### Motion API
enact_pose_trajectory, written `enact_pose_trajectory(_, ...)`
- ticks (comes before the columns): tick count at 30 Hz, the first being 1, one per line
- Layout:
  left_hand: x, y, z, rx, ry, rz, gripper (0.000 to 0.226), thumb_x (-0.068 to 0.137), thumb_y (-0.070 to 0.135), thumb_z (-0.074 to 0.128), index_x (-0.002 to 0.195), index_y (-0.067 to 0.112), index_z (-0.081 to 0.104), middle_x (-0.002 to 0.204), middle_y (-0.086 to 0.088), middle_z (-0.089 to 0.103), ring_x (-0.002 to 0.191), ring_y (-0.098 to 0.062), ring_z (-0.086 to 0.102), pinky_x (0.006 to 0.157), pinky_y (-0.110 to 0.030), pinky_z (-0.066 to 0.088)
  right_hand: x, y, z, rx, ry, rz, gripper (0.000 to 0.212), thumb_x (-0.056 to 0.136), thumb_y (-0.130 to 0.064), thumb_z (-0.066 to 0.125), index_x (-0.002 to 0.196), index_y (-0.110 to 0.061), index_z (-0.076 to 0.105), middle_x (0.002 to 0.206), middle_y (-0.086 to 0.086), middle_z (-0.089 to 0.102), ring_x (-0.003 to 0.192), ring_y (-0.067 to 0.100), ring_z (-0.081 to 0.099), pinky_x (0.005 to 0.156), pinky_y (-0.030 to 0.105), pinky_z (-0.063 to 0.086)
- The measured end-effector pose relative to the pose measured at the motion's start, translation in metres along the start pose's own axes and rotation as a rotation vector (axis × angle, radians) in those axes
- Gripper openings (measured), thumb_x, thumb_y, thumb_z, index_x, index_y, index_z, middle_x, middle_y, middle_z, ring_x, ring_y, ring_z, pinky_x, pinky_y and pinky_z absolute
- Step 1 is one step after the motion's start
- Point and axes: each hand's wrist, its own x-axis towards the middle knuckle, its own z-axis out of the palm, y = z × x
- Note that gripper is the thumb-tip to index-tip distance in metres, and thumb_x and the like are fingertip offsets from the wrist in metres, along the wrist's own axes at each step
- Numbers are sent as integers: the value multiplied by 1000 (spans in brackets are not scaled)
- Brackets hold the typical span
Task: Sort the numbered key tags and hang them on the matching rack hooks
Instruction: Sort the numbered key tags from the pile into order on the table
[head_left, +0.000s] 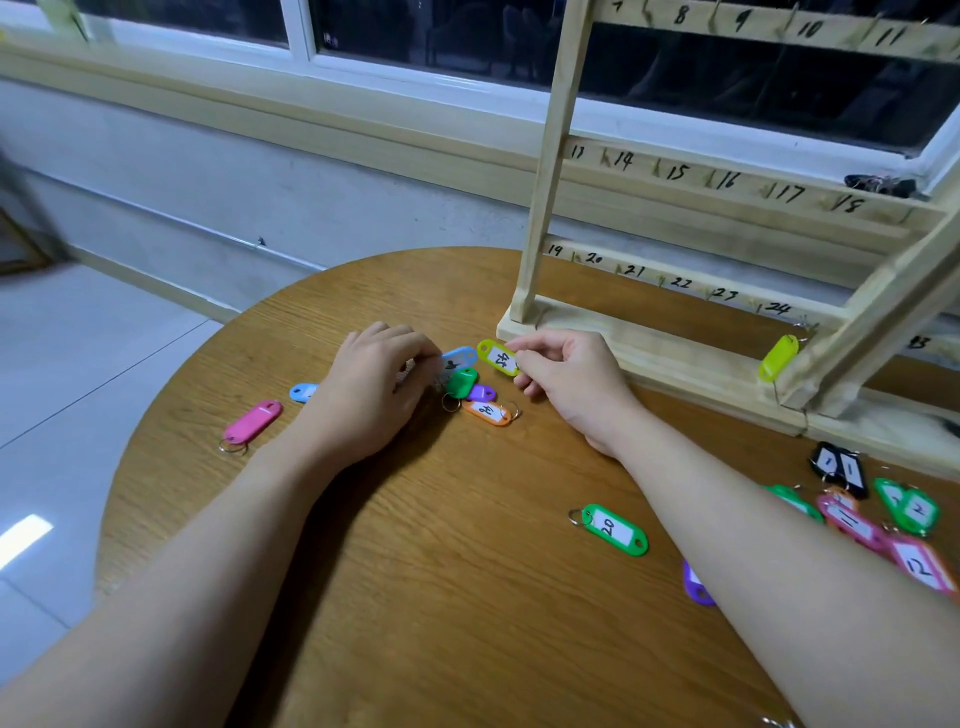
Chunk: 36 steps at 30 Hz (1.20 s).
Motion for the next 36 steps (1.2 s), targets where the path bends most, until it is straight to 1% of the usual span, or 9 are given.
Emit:
enact_pose_trajectory(3, 0, 1, -1, -37, 26, -28, 7, 98, 16, 62, 95, 19, 67, 76, 23, 50, 80, -12, 47, 78, -34, 36, 1, 1, 0, 24, -7, 8, 20, 92, 0, 63, 99, -15, 73, 71, 2, 67, 52, 0, 57, 57, 15, 49)
enact_pose_trajectory(8, 0, 4, -4, -92, 27, -86, 4, 93, 13, 65, 92, 16, 69, 78, 9, 64, 73, -14, 56, 67, -25, 33, 3, 5, 2, -4, -13, -14, 17, 86, -4, 74, 96, -18, 75, 79, -1, 65, 53, 5, 56, 59, 20, 49)
enact_pose_trajectory(11, -1, 5, -5, -114, 18, -115, 7, 91, 12, 66, 90, 19, 68, 71, 15, 63, 70, -9, 56, 63, -17, 36, 2, 4, 1, -15, -11, -24, 14, 87, -6, 75, 96, -17, 76, 79, -2, 66, 53, 4, 55, 58, 19, 48)
enact_pose_trajectory(15, -1, 5, -8, -154, 0, -155, 8, 90, 16, 67, 92, 23, 70, 71, 20, 61, 73, 8, 57, 63, -8, 36, 0, 1, 0, -40, -3, -16, 16, 92, -8, 68, 95, -21, 76, 78, 0, 67, 53, 2, 54, 57, 17, 47)
enact_pose_trajectory(18, 1, 3, -7, -145, 0, -151, 8, 97, 18, 62, 92, 21, 68, 72, 19, 58, 71, 2, 56, 63, -12, 35, 0, 0, 1, -35, -3, -17, 22, 95, -7, 61, 91, -25, 73, 76, -3, 65, 56, 2, 53, 56, 17, 46)
enact_pose_trajectory(21, 3, 2, -5, -110, -12, -150, 15, 102, 19, 53, 91, 23, 62, 73, 19, 53, 73, -13, 48, 74, -29, 31, 0, 1, 2, -33, -4, -29, 25, 98, -11, 59, 87, -29, 73, 80, -4, 65, 62, 6, 54, 58, 19, 45)
enact_pose_trajectory(26, 3, -1, -2, -88, -46, -168, 16, 105, 19, 46, 92, 25, 54, 77, 18, 54, 80, -12, 47, 83, -29, 24, 3, 2, 2, -36, -8, -33, 22, 101, -14, 57, 96, -24, 76, 75, -7, 57, 62, 7, 49, 53, 11, 40)
enact_pose_trajectory(31, 3, -3, -1, -100, -48, -154, 18, 104, 20, 49, 90, 30, 54, 75, 21, 55, 72, -3, 47, 86, -30, 26, 1, 2, 0, -11, -23, -20, 15, 98, -16, 66, 112, -18, 70, 89, 2, 67, 64, 0, 54, 52, 9, 41)
enact_pose_trajectory(36, 3, -2, -2, -101, -45, -135, 18, 101, 20, 56, 86, 30, 59, 74, 24, 55, 73, -6, 48, 87, -35, 34, 2, 4, 0, -2, -9, -17, 13, 94, -20, 72, 105, -13, 73, 82, 0, 67, 61, 5, 53, 50, 12, 41)
